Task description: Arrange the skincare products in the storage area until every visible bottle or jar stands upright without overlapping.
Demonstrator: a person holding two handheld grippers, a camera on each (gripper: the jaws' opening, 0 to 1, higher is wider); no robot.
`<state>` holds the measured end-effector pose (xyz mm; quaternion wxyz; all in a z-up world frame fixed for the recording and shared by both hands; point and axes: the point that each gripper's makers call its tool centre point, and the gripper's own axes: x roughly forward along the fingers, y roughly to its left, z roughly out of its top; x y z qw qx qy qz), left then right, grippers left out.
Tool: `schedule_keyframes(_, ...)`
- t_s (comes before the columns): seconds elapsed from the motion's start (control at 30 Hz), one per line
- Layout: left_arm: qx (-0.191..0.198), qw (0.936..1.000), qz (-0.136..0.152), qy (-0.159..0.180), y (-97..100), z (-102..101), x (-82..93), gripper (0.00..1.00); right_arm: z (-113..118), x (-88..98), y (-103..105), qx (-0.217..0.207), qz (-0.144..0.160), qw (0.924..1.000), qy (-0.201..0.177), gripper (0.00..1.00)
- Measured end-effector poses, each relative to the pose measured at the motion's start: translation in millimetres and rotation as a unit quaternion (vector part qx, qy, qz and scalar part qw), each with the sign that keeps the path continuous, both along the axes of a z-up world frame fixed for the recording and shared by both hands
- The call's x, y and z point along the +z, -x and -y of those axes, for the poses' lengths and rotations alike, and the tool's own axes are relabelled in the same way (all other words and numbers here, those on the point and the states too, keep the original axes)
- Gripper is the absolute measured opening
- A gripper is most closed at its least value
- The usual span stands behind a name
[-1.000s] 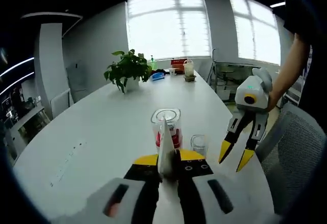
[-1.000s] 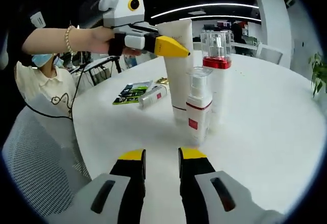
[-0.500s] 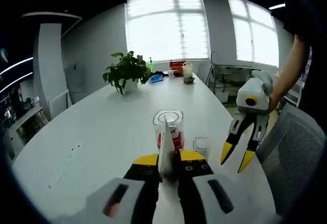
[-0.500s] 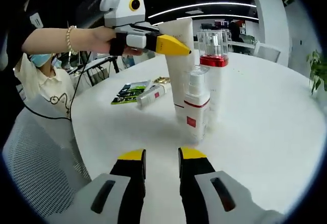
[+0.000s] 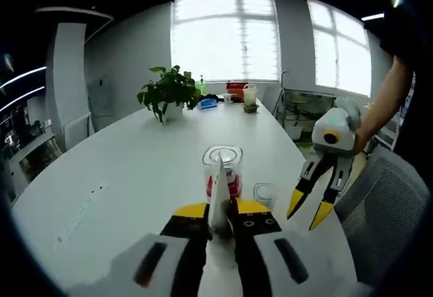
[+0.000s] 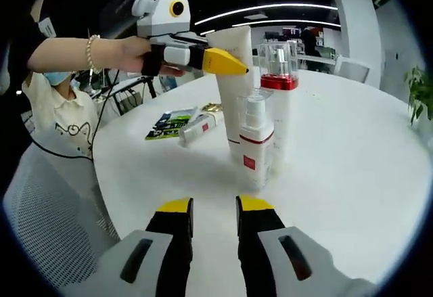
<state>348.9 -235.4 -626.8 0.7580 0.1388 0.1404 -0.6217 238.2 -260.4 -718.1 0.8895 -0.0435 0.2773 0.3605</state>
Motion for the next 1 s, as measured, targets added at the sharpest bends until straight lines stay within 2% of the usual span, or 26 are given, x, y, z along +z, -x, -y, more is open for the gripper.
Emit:
schedule_keyframes(0.17,0.005,1.0000,0.002,-0.008,3.9,-0.3,0.4,0.08,2.9,2.3,1.9,0.000,0.002,1.0000,0.002,0.25)
schedule_keyframes(0.4,0.023,0.9997,0.004,-0.007,-0.6,-10.2,6.9,0.10,7.3,1.4,3.8,0.002,0.001,1.0000,0.006,0.25)
schedule_keyframes(0.63,0.054,0.9985,0.004,-0.008,0.3,-28.9,15.0,0.15,5.7,1.1,6.3,0.012,0.003,0.9999,0.011,0.25)
schedule_keyframes(0.9,0.085,0.9964,0.002,-0.010,9.6,-57.0,14.4,0.16,0.8,6.6,10.2,0.024,0.010,0.9996,0.011,0.25)
schedule_keyframes(1.0,0.095,0.9954,-0.002,-0.012,16.0,-67.4,9.0,0.16,-0.1,6.6,11.6,0.029,0.011,0.9994,0.013,0.25)
